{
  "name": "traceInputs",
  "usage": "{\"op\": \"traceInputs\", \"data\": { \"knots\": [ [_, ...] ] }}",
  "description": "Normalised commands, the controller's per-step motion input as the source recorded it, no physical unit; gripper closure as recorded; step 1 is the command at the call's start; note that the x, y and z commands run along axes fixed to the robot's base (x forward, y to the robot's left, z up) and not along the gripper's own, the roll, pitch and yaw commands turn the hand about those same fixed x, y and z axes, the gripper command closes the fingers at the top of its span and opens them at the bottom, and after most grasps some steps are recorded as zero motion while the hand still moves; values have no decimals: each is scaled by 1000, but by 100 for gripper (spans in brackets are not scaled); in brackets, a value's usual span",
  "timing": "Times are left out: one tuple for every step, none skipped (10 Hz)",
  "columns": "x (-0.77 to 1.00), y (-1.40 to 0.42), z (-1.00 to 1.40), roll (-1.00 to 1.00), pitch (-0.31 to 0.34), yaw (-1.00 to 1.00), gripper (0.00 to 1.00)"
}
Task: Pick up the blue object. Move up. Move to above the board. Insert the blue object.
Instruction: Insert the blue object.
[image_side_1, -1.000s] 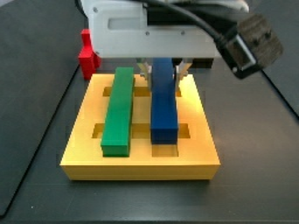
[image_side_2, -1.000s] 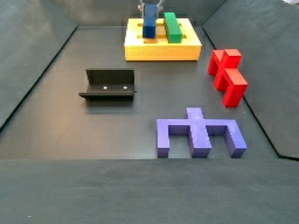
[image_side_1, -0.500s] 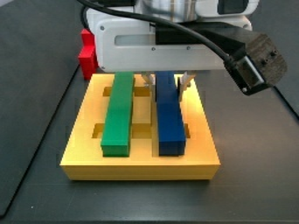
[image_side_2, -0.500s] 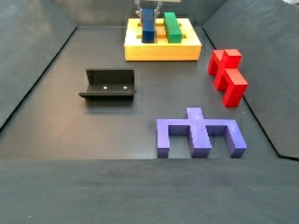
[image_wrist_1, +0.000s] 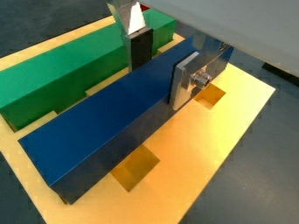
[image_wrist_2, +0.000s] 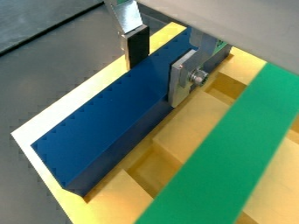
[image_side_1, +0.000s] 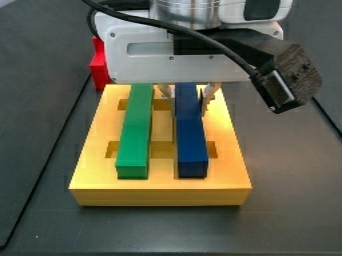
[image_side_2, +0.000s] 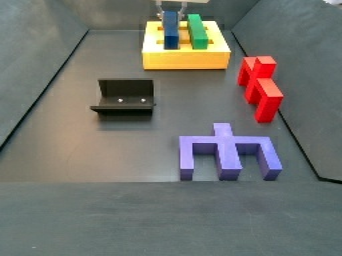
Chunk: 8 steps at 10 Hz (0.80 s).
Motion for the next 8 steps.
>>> {"op": "traceInputs", "data": {
  "knots": [
    [-311, 0, -23, 20, -3, -6, 100],
    [-23, -31, -86, 0, 0, 0, 100],
    [0, 0, -151, 0, 0, 9, 100],
    [-34, 0, -174, 30, 0, 14, 100],
    [0, 0, -283, 44, 0, 23, 100],
    [89, 0, -369, 39, 30, 0, 100],
    [77, 0, -246, 33, 21, 0, 100],
    [0, 0, 0, 0, 0, 0, 100]
  ]
}}
